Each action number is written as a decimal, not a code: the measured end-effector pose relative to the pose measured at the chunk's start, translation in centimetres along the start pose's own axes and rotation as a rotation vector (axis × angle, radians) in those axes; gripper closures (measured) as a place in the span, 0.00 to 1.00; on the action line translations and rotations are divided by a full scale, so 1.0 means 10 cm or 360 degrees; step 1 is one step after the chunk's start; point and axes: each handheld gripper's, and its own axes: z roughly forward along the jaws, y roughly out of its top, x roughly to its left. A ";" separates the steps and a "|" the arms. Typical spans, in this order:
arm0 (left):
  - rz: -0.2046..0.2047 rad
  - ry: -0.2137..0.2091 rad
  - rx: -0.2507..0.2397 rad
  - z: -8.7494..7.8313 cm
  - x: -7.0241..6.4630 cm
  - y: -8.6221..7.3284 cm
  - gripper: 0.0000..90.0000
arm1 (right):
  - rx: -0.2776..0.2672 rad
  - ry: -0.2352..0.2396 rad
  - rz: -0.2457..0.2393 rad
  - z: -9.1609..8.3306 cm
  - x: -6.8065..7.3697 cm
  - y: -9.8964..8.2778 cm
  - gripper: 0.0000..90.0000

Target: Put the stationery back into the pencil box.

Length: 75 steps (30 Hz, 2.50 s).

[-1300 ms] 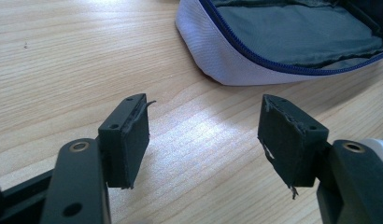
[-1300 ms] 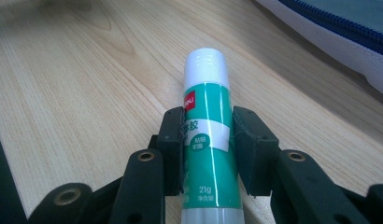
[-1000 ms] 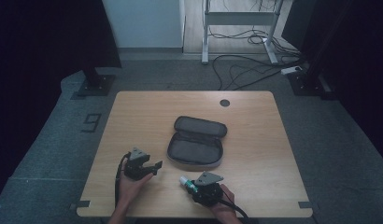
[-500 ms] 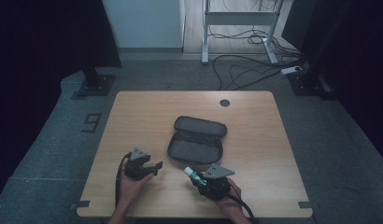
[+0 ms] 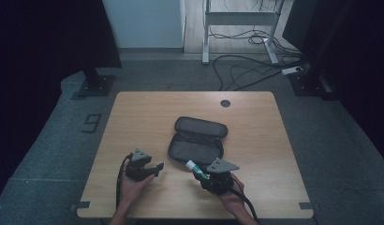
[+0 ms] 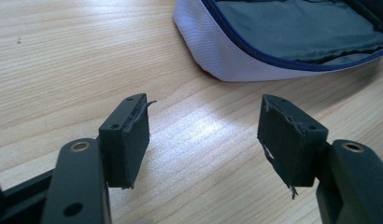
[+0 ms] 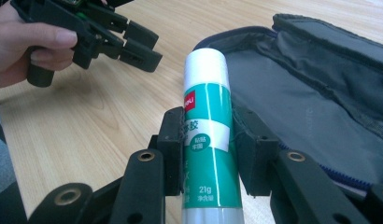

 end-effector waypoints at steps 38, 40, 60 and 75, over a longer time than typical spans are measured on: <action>0.0003 -0.0033 0.0006 0.02 -0.04 0.00 0.39 | 0.0083 -0.0090 0.0086 0.40 -0.57 0.37 0.72; 0.0003 -0.0032 0.0007 0.02 -0.04 0.00 0.39 | 0.0089 -0.0095 0.0093 0.42 -0.60 0.38 0.72; -0.0001 -0.0036 0.0012 0.03 -0.04 -0.01 0.39 | 0.0163 -0.0164 0.0141 0.63 -0.80 0.34 0.72; 0.0001 -0.0043 0.0021 0.04 -0.04 -0.01 0.39 | 0.0269 -0.0227 0.0112 0.81 -0.84 0.26 0.72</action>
